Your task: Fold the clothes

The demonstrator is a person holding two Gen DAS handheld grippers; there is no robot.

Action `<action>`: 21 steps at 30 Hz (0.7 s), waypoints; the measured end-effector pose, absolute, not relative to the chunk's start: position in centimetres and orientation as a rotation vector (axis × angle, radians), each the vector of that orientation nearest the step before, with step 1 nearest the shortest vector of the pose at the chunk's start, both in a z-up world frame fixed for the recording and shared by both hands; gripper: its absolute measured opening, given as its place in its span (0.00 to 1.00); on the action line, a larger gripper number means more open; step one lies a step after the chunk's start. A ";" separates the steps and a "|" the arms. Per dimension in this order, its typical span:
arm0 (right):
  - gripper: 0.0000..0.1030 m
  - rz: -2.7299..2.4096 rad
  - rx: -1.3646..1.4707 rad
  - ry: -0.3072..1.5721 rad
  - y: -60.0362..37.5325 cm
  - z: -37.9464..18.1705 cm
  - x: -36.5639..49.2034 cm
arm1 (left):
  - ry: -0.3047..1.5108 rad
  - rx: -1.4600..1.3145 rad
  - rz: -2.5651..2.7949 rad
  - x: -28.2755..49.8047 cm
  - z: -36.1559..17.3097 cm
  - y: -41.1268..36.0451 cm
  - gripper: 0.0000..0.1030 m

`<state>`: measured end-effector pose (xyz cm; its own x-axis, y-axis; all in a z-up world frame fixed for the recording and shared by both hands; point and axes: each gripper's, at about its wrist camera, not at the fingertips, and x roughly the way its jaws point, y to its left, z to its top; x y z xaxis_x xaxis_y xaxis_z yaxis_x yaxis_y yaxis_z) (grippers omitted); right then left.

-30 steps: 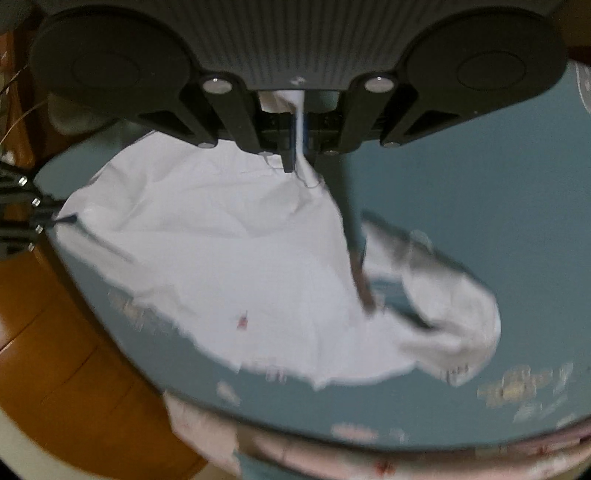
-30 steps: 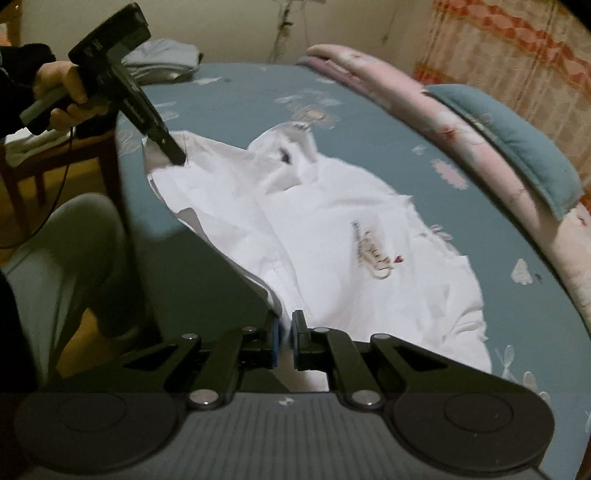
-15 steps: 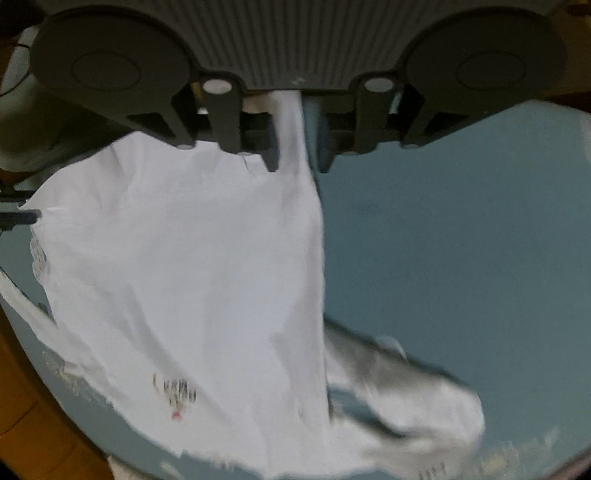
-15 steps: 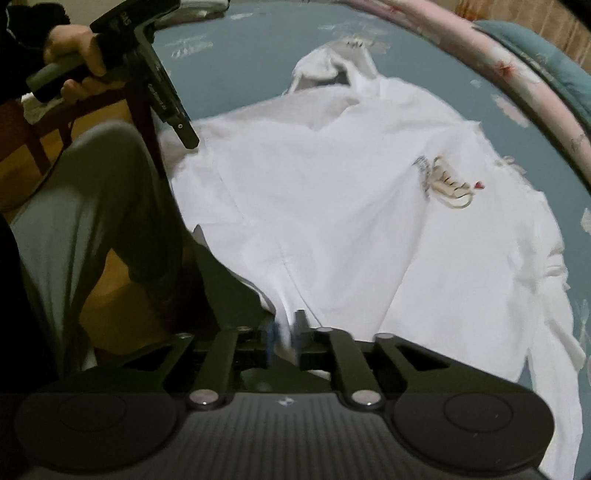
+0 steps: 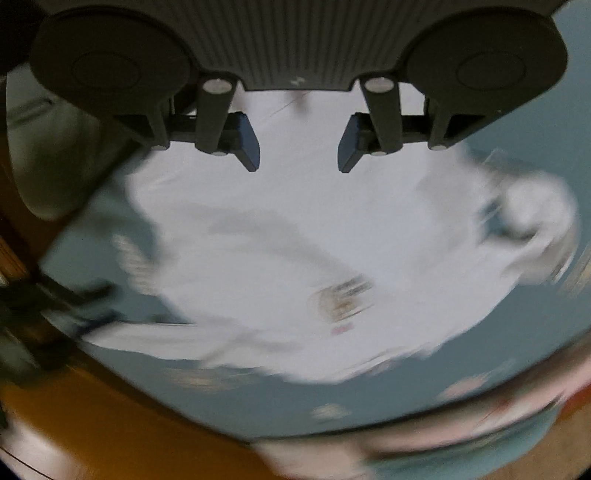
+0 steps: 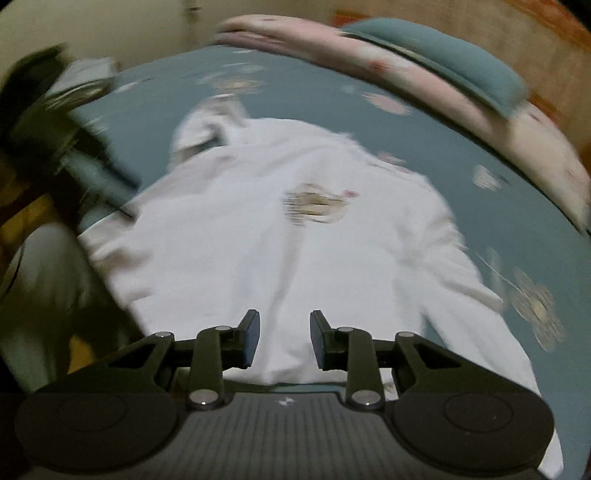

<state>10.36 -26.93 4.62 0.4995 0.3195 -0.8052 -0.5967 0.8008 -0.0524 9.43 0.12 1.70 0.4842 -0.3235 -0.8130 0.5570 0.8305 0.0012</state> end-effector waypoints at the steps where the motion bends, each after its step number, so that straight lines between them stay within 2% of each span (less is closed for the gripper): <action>1: 0.35 0.531 -0.317 0.900 -27.5 4.5 10.8 | 0.895 0.308 -0.584 9.0 1.7 -1.3 0.48; 3: 0.39 0.474 -0.251 0.923 -28.9 3.8 11.3 | 0.842 0.360 -0.663 8.3 1.6 -4.1 0.52; 9: 0.39 0.335 0.068 1.025 -34.5 -1.6 13.0 | 0.737 0.442 -0.859 5.3 1.3 -9.7 0.55; 12: 0.39 0.299 0.178 1.060 -36.2 -4.4 13.0 | 0.657 0.592 -0.898 3.1 0.0 -11.8 0.57; 16: 0.39 0.295 0.232 1.061 -36.7 -6.3 12.4 | 0.606 0.794 -0.834 2.1 -2.6 -13.9 0.57; 21: 0.39 0.305 0.286 1.050 -36.9 -7.7 11.9 | 0.586 0.848 -0.829 3.0 -4.8 -16.3 0.57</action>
